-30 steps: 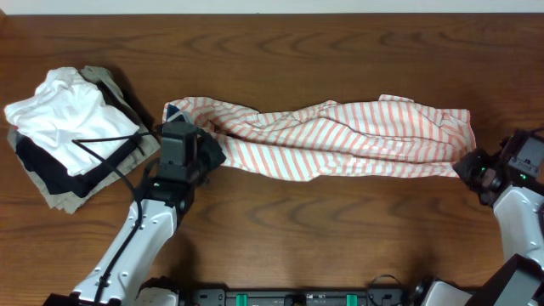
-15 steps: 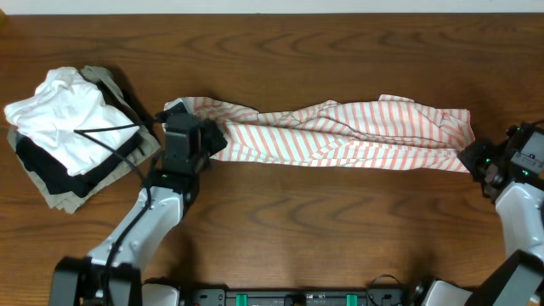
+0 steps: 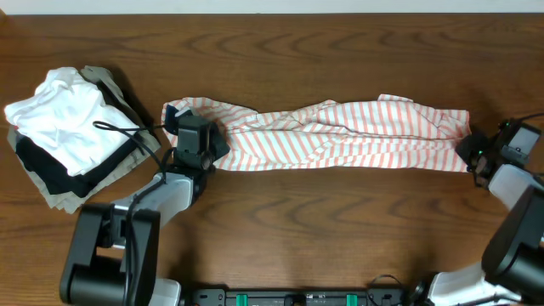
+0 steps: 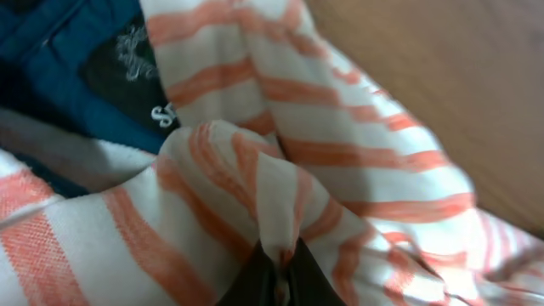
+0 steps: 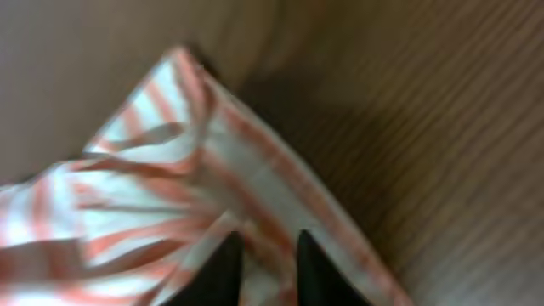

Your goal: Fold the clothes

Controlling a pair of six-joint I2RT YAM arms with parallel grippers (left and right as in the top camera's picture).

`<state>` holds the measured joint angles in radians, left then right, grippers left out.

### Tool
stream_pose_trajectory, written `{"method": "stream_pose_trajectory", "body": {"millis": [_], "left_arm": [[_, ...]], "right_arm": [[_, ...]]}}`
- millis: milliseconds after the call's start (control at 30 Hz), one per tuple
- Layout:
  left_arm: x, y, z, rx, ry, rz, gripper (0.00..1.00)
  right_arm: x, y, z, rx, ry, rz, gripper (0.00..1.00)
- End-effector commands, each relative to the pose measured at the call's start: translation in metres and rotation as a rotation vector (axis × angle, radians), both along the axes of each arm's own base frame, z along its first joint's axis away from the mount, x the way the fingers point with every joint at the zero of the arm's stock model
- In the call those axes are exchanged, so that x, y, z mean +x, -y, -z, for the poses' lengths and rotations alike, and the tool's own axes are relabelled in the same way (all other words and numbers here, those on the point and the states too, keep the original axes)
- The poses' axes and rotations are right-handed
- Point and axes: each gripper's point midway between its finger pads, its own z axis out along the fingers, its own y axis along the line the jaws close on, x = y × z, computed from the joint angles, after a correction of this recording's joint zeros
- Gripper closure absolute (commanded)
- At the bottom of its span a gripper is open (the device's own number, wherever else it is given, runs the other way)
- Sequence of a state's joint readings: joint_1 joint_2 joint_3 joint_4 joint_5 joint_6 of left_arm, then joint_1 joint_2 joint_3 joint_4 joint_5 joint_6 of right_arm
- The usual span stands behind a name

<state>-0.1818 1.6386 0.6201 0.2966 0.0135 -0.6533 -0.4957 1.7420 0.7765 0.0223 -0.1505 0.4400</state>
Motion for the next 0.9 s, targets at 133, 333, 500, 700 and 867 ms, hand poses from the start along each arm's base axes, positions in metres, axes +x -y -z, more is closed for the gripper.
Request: {"method": "stream_pose_trajectory", "body": {"millis": [133,333,500,700,867], "left_arm": [[0.009,-0.014,-0.002,0.08,0.022,-0.011,0.69],[0.015,-0.013,-0.025,0.145,0.089,0.061,0.48],[0.028,-0.011,-0.087,0.223,0.257,0.13,0.24],[0.026,-0.001,-0.142,0.207,0.395,0.175,0.17],[0.014,0.04,-0.118,0.155,0.328,0.33,0.33]], "right_arm": [[-0.006,0.003,0.017,-0.028,-0.068,-0.036,0.57],[-0.002,0.006,-0.015,-0.083,-0.038,-0.078,0.51],[0.008,0.011,-0.078,-0.164,0.061,-0.095,0.51],[0.012,-0.002,-0.141,-0.197,0.172,-0.156,0.57],[0.013,-0.052,-0.129,-0.09,0.155,-0.346,0.69]]}}
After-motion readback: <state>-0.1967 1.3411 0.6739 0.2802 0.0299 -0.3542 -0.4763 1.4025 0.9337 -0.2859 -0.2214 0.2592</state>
